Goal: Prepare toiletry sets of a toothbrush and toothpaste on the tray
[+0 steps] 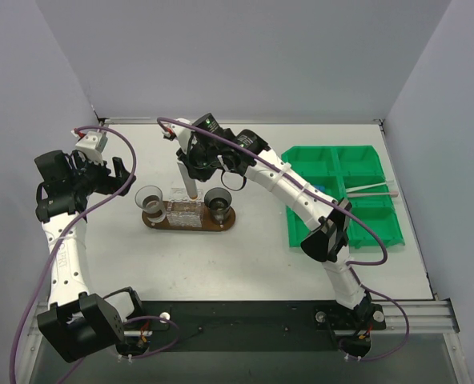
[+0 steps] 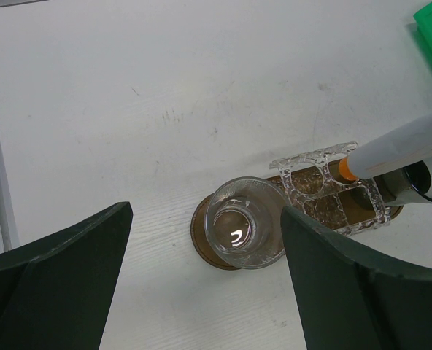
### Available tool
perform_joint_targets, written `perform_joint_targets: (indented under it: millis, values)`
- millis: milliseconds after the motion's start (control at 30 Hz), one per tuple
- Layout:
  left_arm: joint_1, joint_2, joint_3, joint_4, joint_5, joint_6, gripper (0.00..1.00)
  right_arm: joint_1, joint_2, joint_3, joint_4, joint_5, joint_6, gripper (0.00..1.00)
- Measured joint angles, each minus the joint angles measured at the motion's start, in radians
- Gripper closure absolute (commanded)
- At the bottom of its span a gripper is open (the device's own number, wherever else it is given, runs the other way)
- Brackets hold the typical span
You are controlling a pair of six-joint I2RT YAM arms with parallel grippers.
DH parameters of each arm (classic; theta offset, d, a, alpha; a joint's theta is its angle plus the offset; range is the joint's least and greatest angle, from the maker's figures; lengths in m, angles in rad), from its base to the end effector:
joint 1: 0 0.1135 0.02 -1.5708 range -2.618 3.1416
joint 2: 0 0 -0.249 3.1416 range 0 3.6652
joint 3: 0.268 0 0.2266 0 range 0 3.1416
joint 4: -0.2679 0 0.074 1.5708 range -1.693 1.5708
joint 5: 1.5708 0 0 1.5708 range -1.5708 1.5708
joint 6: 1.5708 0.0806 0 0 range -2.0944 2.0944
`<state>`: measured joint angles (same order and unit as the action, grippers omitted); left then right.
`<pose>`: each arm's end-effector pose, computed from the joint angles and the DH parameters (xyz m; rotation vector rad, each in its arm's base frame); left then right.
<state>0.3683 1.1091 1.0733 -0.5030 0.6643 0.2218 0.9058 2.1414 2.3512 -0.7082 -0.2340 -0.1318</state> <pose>0.2489 0.0428 0.3181 0.2396 1.9868 -0.3242 0.2874 0.3968 0.3544 -1.1843 1.7744 0.7090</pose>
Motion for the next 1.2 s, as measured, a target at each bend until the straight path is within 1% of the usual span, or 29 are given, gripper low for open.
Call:
perform_joint_targets:
  millis: [1200]
  values:
    - [0.008,0.000,-0.006,0.000,0.004,0.002,0.06,0.000,0.032,0.014,0.000,0.001,0.001,1.00]
